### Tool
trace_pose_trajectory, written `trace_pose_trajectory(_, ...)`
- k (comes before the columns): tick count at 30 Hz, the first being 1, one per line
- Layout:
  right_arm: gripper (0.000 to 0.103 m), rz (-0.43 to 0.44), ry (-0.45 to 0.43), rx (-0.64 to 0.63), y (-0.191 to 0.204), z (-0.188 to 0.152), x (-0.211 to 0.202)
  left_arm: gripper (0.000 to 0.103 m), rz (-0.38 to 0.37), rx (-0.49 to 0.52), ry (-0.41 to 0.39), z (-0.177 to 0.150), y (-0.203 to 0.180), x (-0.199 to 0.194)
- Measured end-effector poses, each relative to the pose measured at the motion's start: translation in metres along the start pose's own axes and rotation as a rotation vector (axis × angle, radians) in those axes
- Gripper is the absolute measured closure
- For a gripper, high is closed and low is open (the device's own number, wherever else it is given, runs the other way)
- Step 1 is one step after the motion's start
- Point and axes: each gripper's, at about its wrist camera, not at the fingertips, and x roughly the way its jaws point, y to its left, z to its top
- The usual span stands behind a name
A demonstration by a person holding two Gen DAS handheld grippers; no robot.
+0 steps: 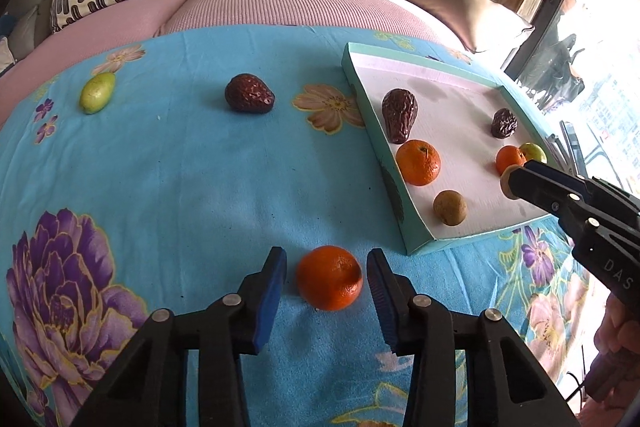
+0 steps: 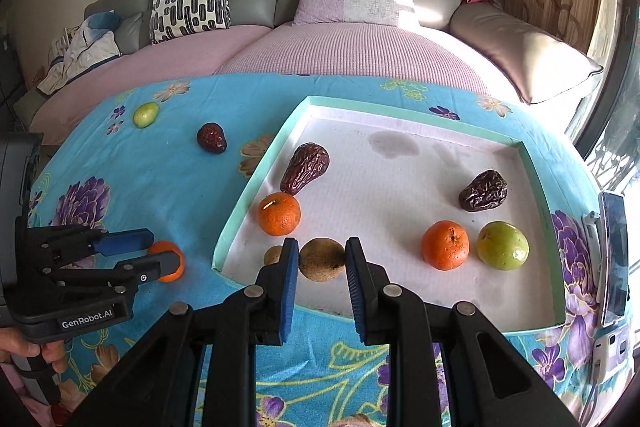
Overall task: Organize fruits
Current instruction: 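Grasp a brown kiwi with the right tool while the left tool grasps a mandarin orange, then carry the kiwi into the tray with the right tool while the left tool places the orange there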
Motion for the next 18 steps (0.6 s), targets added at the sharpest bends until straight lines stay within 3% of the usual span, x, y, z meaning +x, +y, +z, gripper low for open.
trace_pose_trajectory(6,0.078,0.005,0.007,0.010,0.000,0.000,0.004,0.067,-0.005,0.006,-0.007,0.001,-0.002,0.001)
trace_pose_trajectory(18,0.078,0.003,0.011,0.044,-0.009,-0.001,0.007,0.067,0.010,-0.011,-0.104,0.015,0.003,-0.023)
